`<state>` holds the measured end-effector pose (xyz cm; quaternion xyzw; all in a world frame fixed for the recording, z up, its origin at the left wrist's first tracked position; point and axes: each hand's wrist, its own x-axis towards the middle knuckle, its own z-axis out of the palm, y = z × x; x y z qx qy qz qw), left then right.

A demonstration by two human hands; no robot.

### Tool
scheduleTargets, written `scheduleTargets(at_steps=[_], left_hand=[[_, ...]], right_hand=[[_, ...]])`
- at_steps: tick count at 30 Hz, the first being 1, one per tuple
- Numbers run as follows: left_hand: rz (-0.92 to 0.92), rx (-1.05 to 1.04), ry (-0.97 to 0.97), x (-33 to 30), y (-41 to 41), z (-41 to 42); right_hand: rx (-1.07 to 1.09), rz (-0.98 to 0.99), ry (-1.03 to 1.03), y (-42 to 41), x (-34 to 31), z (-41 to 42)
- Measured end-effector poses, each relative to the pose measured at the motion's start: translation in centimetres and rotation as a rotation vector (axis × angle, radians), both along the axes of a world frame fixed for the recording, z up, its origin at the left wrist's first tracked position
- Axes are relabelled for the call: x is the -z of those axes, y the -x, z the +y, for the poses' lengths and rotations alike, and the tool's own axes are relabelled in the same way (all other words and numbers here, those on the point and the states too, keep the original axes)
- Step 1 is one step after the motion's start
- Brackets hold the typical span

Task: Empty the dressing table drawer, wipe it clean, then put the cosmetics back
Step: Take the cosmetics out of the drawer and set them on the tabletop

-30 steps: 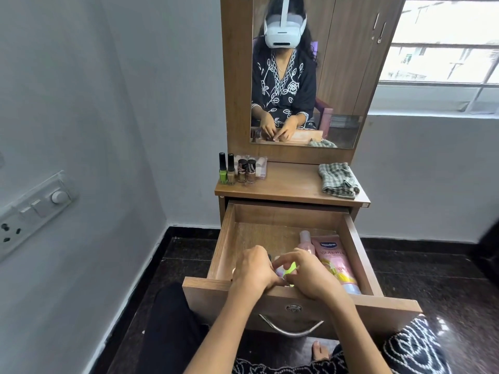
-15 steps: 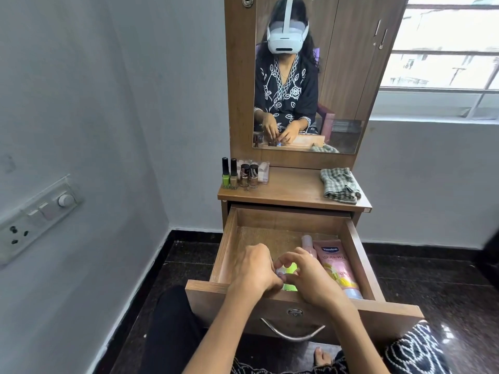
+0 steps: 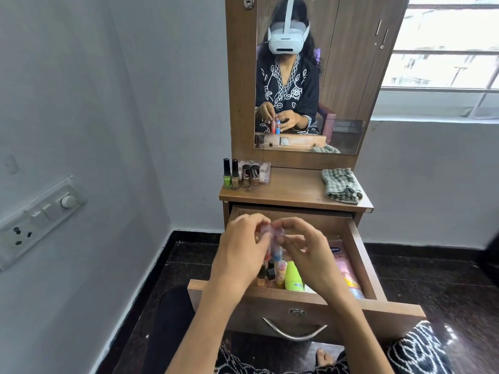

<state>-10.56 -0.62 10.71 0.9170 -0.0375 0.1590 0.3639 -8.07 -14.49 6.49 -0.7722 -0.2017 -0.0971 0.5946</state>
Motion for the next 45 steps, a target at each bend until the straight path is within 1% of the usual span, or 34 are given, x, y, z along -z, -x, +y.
scheduleTargets(at_steps=[6, 8, 10, 13, 16, 20, 29, 35, 39, 45], left_hand=[[-0.218, 0.023, 0.214, -0.9, -0.7, 0.3], [-0.290, -0.024, 0.261, -0.9, -1.4, 0.5], [-0.352, -0.095, 0.366, -1.0, -2.2, 0.7], [-0.387, -0.170, 0.559, -1.1, -3.8, 1.2], [-0.386, -0.215, 0.632, -1.0, -5.5, 1.9], [-0.390, -0.259, 0.642, -0.9, -7.5, 2.8], [-0.403, -0.210, 0.618, -0.4, -11.7, 4.7], [-0.380, -0.192, 0.580, -0.4, -14.0, 5.7], [-0.361, -0.184, 0.574, -0.2, -15.1, 6.4], [-0.283, -0.185, 0.600, 1.8, -16.0, 6.9]], right_hand=[[0.025, -0.094, -0.167, -0.8, -3.5, 2.2], [0.034, -0.097, -0.201, -1.3, -4.3, 3.1], [0.055, -0.089, -0.223, -2.0, -4.9, 4.1], [0.091, -0.101, -0.228, -3.4, -5.4, 5.7], [0.107, -0.105, -0.222, -4.7, -5.7, 7.3], [0.140, -0.089, -0.220, -6.5, -5.8, 9.0], [0.087, -0.028, -0.226, -9.8, -5.3, 10.7], [0.123, -0.041, -0.157, -12.5, -5.2, 11.0], [0.160, -0.002, -0.132, -14.1, -4.8, 11.3], [0.206, 0.046, -0.110, -15.0, -2.6, 11.9]])
